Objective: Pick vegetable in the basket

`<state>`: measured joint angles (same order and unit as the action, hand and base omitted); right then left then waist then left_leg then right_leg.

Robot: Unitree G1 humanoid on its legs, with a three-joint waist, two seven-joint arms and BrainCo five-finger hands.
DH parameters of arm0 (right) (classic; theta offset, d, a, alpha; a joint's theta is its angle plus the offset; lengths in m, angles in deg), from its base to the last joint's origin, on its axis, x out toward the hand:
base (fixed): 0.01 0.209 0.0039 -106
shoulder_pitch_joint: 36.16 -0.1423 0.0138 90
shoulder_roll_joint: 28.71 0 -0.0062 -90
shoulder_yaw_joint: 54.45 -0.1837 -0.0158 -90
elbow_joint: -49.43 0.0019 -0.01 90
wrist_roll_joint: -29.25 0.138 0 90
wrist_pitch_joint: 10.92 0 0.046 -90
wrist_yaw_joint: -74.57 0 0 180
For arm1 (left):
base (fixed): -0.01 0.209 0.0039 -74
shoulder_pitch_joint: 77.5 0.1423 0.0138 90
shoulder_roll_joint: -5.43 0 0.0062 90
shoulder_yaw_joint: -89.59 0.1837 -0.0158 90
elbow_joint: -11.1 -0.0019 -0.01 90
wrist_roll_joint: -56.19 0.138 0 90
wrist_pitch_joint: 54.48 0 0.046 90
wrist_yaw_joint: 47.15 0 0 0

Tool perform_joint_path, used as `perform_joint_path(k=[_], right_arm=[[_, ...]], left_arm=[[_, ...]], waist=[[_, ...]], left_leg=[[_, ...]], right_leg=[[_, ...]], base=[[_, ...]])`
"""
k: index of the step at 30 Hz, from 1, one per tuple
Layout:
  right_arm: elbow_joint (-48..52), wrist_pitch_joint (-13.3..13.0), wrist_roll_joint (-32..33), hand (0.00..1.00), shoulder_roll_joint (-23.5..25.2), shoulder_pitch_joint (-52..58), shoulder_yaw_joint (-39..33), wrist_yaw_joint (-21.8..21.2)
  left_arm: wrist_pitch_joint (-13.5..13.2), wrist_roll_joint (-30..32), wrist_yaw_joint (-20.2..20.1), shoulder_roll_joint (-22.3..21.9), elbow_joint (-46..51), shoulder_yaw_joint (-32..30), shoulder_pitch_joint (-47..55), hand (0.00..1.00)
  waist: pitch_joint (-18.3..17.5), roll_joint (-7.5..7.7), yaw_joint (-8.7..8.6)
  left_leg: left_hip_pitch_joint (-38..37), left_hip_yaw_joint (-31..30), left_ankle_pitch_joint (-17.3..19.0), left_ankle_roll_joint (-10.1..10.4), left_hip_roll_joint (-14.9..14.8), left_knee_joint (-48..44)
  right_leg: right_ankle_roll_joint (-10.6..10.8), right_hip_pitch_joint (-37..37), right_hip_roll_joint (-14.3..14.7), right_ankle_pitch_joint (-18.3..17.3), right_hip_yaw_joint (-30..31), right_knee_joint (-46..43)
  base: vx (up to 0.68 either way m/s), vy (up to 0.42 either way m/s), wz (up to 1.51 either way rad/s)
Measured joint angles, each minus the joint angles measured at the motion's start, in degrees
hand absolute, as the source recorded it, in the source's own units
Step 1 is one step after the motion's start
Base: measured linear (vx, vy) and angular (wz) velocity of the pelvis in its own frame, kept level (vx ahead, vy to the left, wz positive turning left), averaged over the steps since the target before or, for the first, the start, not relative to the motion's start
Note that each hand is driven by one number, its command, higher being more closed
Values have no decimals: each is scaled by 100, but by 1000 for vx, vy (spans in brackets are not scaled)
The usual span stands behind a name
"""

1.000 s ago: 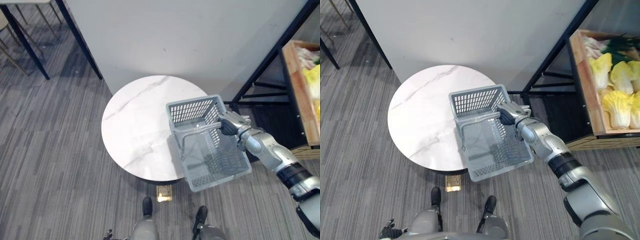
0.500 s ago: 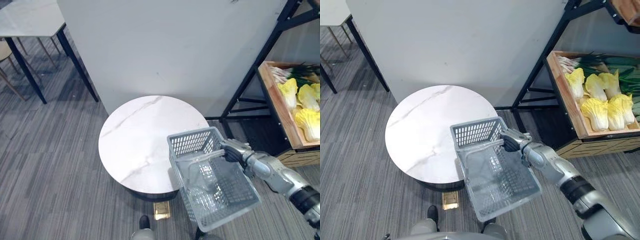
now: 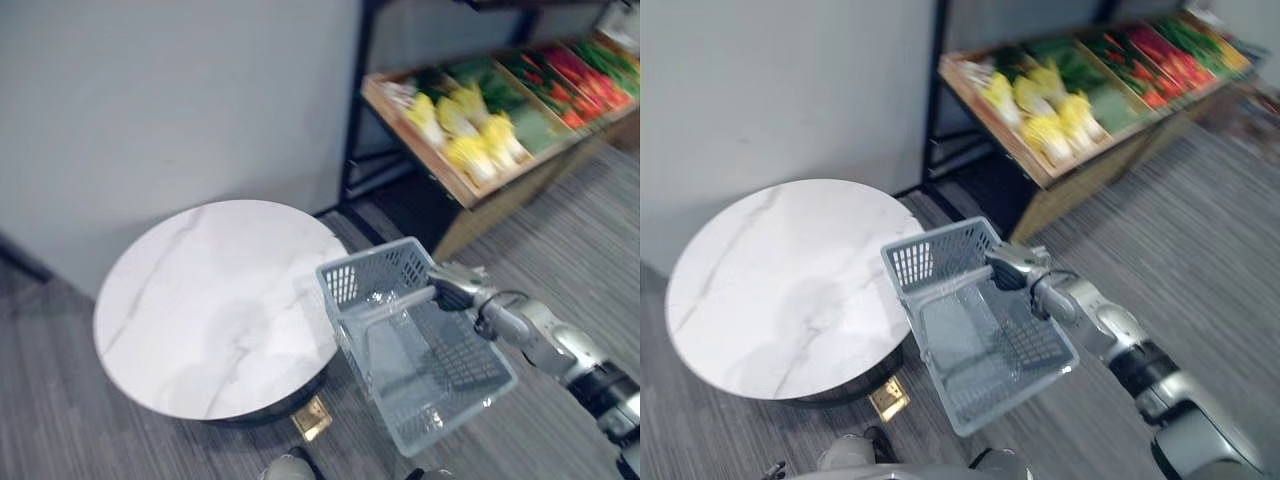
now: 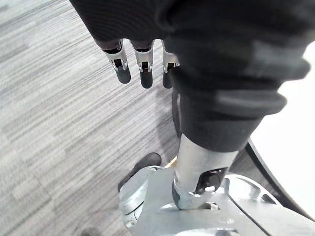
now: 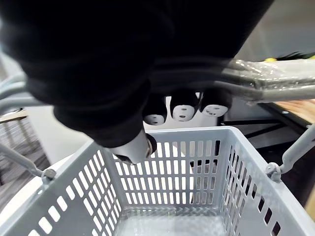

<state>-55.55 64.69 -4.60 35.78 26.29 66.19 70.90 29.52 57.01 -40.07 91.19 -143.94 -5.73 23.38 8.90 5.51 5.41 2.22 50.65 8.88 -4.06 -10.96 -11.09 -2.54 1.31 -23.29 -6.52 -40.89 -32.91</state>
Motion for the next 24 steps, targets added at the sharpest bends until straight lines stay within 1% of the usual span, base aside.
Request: perform_joint_path(k=[1, 2, 3, 4, 5, 6, 7, 8, 9, 10, 11, 12, 13, 14, 15, 16, 17, 18, 19, 20, 21, 22, 23, 24], right_arm=[[-11, 26, 1, 100, 6, -3, 7, 24], [-14, 35, 0, 100, 6, -3, 9, 53], [-28, 52, -11, 100, 6, -2, 23, 109], [-64, 58, -30, 100, 9, 5, 41, 124], [-97, 71, -71, 100, 7, 41, 43, 161], [-99, 84, -118, 100, 4, 76, 38, 182], [-99, 128, -144, 100, -4, 192, 38, 182], [-98, 133, -174, 100, -9, 333, 34, 180], [-98, 133, -175, 100, -15, 419, 19, 180], [-99, 133, -174, 100, -30, 579, 10, 176], [-100, 133, -176, 100, -34, 718, 11, 168], [-100, 133, -180, 100, -34, 761, 13, 155], [-100, 115, -181, 100, -32, 791, 24, 140], [-101, 103, -179, 100, -27, 800, 26, 139], [-102, 118, -176, 100, -34, 796, 16, 140], [-102, 119, -177, 100, -34, 793, 17, 140], [-115, 121, -174, 100, -33, 785, 20, 140], [-122, 119, -160, 100, -33, 778, 20, 141], [-122, 121, -160, 100, -32, 759, 20, 142], [-124, 131, -161, 100, -21, 742, 20, 164], [-147, 136, -160, 100, -47, 698, 17, 169], [-174, 141, -161, 100, -34, 654, 18, 170], [-198, 155, -166, 100, -25, 601, 18, 170], [-259, 155, -165, 100, 1, 600, 17, 169]], left_arm=[[1, 0, -2, 2, -25, -7, -14, 0], [1, 0, -2, 9, -29, -8, -19, 0], [3, 0, -3, 11, -72, -9, -49, 0], [6, 3, -3, -11, -112, -7, -55, 0], [21, 5, 0, -50, -119, -3, -59, 0], [29, 5, 0, -59, -121, 0, -75, 0], [32, 41, 0, -56, -147, 14, -112, 0], [35, 59, 1, -28, -174, 53, -112, 0], [35, 58, 1, -26, -203, 53, -111, 0], [27, 56, 23, -3, -208, 34, -97, 0], [24, 56, 24, 33, -204, 34, -90, 0], [19, 55, 28, 34, -190, 33, -72, 0], [10, 54, 32, 18, -146, 19, -21, 0], [-16, 38, 35, -61, -78, -80, 101, 0], [-15, -50, 131, -188, -68, -188, 136, 0], [-17, -76, 140, -246, -63, -184, 147, 0], [-25, -76, 144, -369, -43, -182, 171, 0], [-42, -77, 153, -460, -13, -189, 202, 0], [-54, -77, 150, -490, 26, -186, 226, 0], [-102, -85, 150, -504, 124, -201, 237, 0], [-126, -81, 143, -510, 230, -179, 219, 0], [-140, -80, 140, -483, 264, -179, 200, 0], [-138, -86, 128, -434, 263, -184, 161, 0], [-132, -137, 108, -454, 258, -182, 168, 0]], waist=[[-18, -3, -13], [-28, 3, -15], [-33, -16, -28], [-61, -69, -43], [-114, -160, -70], [-134, -205, -91], [-177, -290, -153], [-204, -335, -215], [-213, -350, -228], [-215, -364, -227], [-216, -375, -226], [-211, -389, -212], [-214, -416, -199], [-167, -367, -131], [-164, -408, -58], [-178, -432, -30], [-178, -483, -21], [-203, -553, -17], [-208, -592, -17], [-255, -693, -30], [-236, -631, -37], [-206, -580, -37], [-128, -525, -27], [-119, -513, -30]], left_leg=[[45, 275, -56, 22, -24, 8], [67, 425, -76, 20, -34, 7], [80, 684, -134, 13, -61, 7], [78, 819, -189, -6, -101, 0], [79, 952, -253, 29, -206, -31], [82, 1007, -279, 42, -273, -59], [112, 1008, -354, 55, -446, -146], [119, 1003, -435, 84, -597, -233], [123, 998, -479, 119, -691, -311], [145, 947, -590, 113, -889, -537], [184, 763, -730, 119, -1067, -826], [209, 535, -805, 116, -1118, -983], [274, 49, -926, 116, -1181, -1198], [449, -795, -967, 288, -1139, -1428], [530, -1868, -681, 613, -819, -1400], [571, -2379, -571, 705, -616, -1354], [571, -3269, -432, 774, -269, -1139], [566, -3916, -387, 832, -31, -819], [555, -4137, -400, 847, 45, -641], [477, -4381, -320, 989, 76, -374], [439, -4516, -279, 1026, 146, -160], [460, -4479, -276, 1020, 169, -97], [472, -4465, -263, 998, 250, -59], [457, -4411, -237, 952, 331, -39]], right_leg=[[354, -168, 48, -45, -108, 451], [469, -197, 84, -63, -142, 734], [612, -220, 238, -122, -201, 1270], [623, -271, 373, -128, -242, 1625], [695, -313, 583, -83, -229, 2029], [815, -362, 697, -4, -197, 2196], [924, -434, 933, 122, -169, 2510], [894, -501, 1123, 185, -167, 2713], [872, -517, 1198, 200, -142, 2780], [852, -545, 1314, 213, -72, 2857], [834, -563, 1378, 219, 35, 2900], [816, -563, 1406, 228, 126, 2921], [754, -573, 1442, 260, 305, 2970], [670, -569, 1443, 315, 630, 3020], [590, -507, 1400, 371, 969, 3054], [558, -459, 1399, 402, 1109, 3088], [533, -361, 1435, 459, 1410, 3109], [550, -219, 1526, 529, 1700, 3101], [558, -135, 1578, 553, 1825, 3082], [626, 29, 1678, 641, 2053, 3089], [696, 198, 1692, 780, 2243, 3192], [718, 255, 1682, 893, 2306, 3292], [754, 265, 1667, 1068, 2425, 3493], [802, 248, 1603, 1166, 2490, 3600]], base=[[-89, -20, -135], [-81, -84, -123], [-81, -147, -98], [-88, -223, -107], [-62, -220, -73], [-34, -236, -57], [-34, -226, -29], [-55, -246, -23], [-62, -188, -24], [-73, -167, -33], [-67, -131, -41], [-96, -156, -54], [-87, -136, -88], [-93, -90, -134], [-60, -21, -139], [-51, 48, -145], [-39, 119, -136], [-32, 146, -130], [-22, 154, -115], [12, 173, -89], [9, 160, -78], [-11, 164, -54], [-60, 115, -35], [-63, 118, -27]])
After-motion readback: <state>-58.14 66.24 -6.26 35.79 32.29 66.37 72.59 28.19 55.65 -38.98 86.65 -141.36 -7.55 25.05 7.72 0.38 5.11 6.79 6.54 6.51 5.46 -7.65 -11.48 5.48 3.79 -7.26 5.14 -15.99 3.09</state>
